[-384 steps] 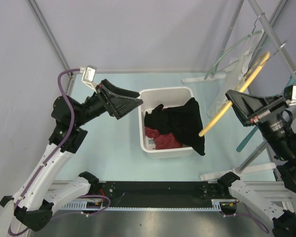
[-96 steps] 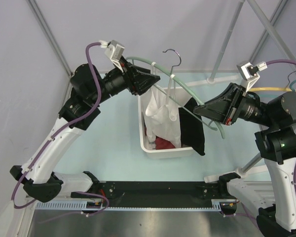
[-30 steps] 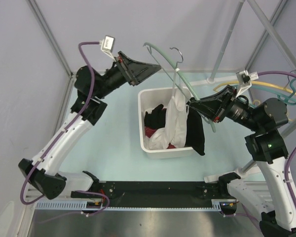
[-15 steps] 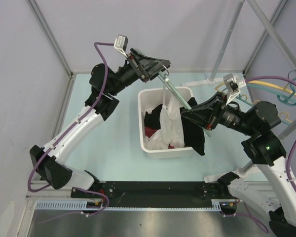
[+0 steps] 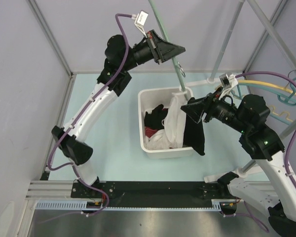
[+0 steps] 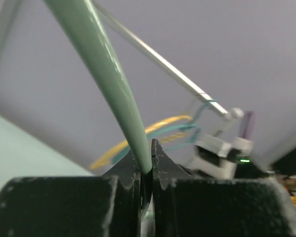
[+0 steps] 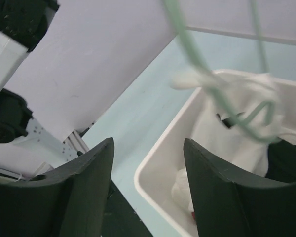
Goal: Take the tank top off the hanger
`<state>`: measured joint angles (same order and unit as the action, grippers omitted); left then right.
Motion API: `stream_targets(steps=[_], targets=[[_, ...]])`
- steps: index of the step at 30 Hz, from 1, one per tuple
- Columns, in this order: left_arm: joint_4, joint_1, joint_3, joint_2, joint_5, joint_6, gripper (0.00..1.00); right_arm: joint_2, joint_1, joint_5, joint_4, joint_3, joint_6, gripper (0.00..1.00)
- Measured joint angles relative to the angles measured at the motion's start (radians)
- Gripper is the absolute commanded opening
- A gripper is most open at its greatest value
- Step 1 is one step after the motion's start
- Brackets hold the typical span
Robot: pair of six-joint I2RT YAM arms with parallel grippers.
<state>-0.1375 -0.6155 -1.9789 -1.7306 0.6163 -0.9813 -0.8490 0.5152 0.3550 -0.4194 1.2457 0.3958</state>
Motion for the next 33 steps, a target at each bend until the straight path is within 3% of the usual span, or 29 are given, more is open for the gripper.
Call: stream_targets(steps=[5, 9, 14, 20, 24, 33], targets=[[0.162, 0.051, -0.060, -0.038, 0.000, 0.344, 0.00, 0.032, 0.010, 0.006, -0.064, 0.064, -0.015, 0.78], [0.212, 0.074, -0.048, -0.020, -0.008, 0.430, 0.00, 0.066, 0.010, 0.028, -0.079, 0.085, -0.039, 0.77], [0.155, 0.103, -0.028, -0.014, 0.079, 0.255, 0.00, 0.058, 0.013, 0.095, -0.085, 0.098, -0.069, 0.76], [-0.133, 0.112, 0.199, 0.042, 0.244, -0.054, 0.00, 0.005, 0.051, 0.163, -0.086, 0.097, -0.086, 0.77], [-0.219, 0.109, 0.270, 0.074, 0.338, -0.154, 0.00, -0.020, 0.092, 0.188, -0.087, 0.095, -0.098, 0.76], [-0.492, 0.107, 0.403, 0.237, 0.411, -0.375, 0.00, -0.076, 0.305, 0.103, -0.087, 0.082, -0.142, 0.72]])
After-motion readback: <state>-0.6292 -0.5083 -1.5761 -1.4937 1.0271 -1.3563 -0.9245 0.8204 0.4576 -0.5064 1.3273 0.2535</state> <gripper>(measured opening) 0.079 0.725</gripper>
